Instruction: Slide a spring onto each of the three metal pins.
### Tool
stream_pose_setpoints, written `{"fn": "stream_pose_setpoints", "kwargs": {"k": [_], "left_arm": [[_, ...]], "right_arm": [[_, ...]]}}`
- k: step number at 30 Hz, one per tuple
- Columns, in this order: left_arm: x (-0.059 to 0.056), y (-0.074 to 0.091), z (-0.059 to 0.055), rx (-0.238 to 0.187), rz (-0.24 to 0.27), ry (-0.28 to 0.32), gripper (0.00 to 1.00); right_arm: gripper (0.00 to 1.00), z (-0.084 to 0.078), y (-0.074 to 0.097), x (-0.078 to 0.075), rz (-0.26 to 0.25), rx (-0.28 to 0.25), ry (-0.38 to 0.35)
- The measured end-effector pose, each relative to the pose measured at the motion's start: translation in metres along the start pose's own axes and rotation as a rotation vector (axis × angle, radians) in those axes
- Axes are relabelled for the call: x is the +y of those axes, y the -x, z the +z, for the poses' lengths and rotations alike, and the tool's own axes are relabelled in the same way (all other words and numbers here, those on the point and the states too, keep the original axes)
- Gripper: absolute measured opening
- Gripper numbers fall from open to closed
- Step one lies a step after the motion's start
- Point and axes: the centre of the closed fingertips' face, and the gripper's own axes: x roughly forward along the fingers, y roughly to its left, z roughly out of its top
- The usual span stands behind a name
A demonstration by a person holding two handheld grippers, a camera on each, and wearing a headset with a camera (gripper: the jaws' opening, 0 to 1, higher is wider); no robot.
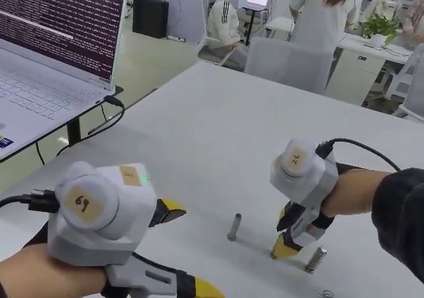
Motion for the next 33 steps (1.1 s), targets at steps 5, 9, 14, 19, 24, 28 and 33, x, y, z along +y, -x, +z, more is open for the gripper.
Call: {"fn": "stream_pose_setpoints", "kwargs": {"k": [5, 9, 14, 19, 24, 28, 33], "left_arm": [[-0.001, 0.000, 0.002, -0.002, -0.003, -0.004, 0.72], [-0.001, 0.000, 0.003, -0.002, -0.006, -0.009, 0.72], [-0.002, -0.001, 0.004, -0.002, -0.010, -0.016, 0.72], [-0.003, -0.001, 0.006, -0.005, -0.014, -0.020, 0.72], [-0.005, -0.002, 0.008, -0.006, -0.018, -0.026, 0.72], [-0.008, -0.003, 0.009, -0.007, -0.023, -0.032, 0.72], [-0.010, -0.003, 0.010, -0.006, -0.026, -0.036, 0.72]], "right_arm": [[0.29, 0.001, 0.008, 0.002, -0.008, -0.008, -0.001], [0.29, 0.000, 0.013, 0.001, -0.017, -0.019, -0.012], [0.29, 0.000, 0.020, 0.002, -0.027, -0.027, -0.017], [0.29, 0.003, 0.032, 0.004, -0.048, -0.042, -0.016], [0.30, 0.003, 0.041, 0.008, -0.065, -0.055, -0.015], [0.30, 0.001, 0.047, 0.012, -0.077, -0.062, -0.014], [0.30, -0.001, 0.054, 0.019, -0.091, -0.087, -0.024]]}}
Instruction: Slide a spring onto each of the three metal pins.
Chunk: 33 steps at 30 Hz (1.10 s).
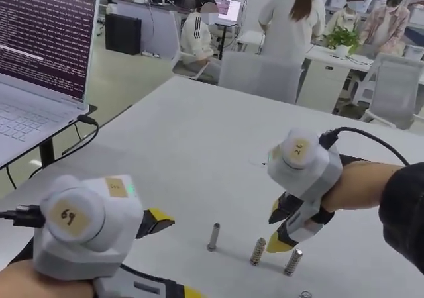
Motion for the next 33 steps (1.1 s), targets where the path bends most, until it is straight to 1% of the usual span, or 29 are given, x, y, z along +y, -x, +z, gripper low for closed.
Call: {"fn": "stream_pose_setpoints", "kwargs": {"k": [10, 15, 21, 28, 33], "left_arm": [[-0.005, 0.000, 0.001, 0.003, -0.007, -0.006, 0.71], [-0.007, 0.001, 0.002, 0.004, -0.011, -0.008, 0.71], [-0.009, 0.002, 0.003, 0.006, -0.014, -0.011, 0.71], [-0.011, 0.002, 0.004, 0.006, -0.016, -0.014, 0.70], [-0.011, 0.002, 0.004, 0.006, -0.018, -0.012, 0.70]], "right_arm": [[0.30, -0.006, 0.014, 0.014, -0.018, -0.031, -0.012], [0.30, -0.014, 0.019, 0.025, -0.026, -0.036, -0.017], [0.30, -0.027, 0.021, 0.037, -0.030, -0.032, -0.024], [0.31, -0.041, 0.019, 0.049, -0.027, -0.037, -0.057], [0.31, -0.051, 0.014, 0.058, -0.019, -0.041, -0.090]]}}
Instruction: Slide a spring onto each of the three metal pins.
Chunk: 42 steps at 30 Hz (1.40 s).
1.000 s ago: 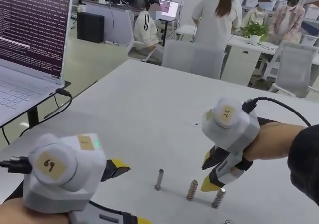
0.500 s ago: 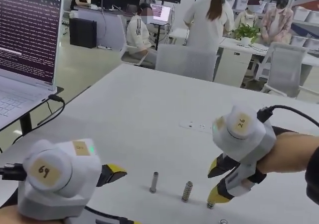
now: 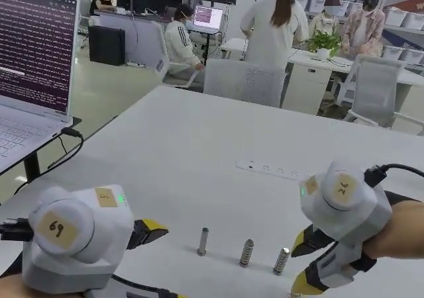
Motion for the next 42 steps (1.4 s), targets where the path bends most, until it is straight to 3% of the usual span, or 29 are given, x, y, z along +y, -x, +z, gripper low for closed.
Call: {"fn": "stream_pose_setpoints", "kwargs": {"k": [12, 25, 30, 42], "left_arm": [[0.001, -0.002, 0.000, 0.004, -0.005, -0.001, 0.70], [0.001, -0.002, 0.000, 0.009, -0.005, 0.003, 0.69], [0.000, -0.003, -0.001, 0.013, -0.009, 0.006, 0.68], [0.000, -0.003, -0.002, 0.016, -0.010, 0.010, 0.68]], "right_arm": [[0.31, -0.035, -0.021, 0.011, 0.037, 0.016, -0.113], [0.30, -0.053, -0.040, -0.003, 0.026, 0.019, -0.163], [0.31, -0.060, -0.049, -0.010, -0.006, 0.037, -0.148], [0.32, -0.063, -0.059, -0.025, -0.037, 0.040, -0.138]]}}
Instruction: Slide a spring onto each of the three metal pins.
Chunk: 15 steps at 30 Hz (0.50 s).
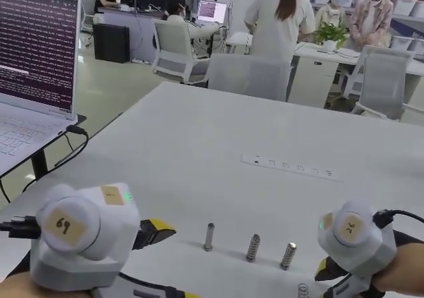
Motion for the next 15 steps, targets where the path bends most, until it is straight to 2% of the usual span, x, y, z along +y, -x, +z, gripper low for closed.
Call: {"fn": "stream_pose_setpoints", "kwargs": {"k": [15], "left_arm": [[0.000, 0.001, -0.002, 0.007, 0.003, 0.006, 0.67]], "right_arm": [[0.28, 0.014, -0.008, 0.008, 0.040, -0.035, 0.013]]}}
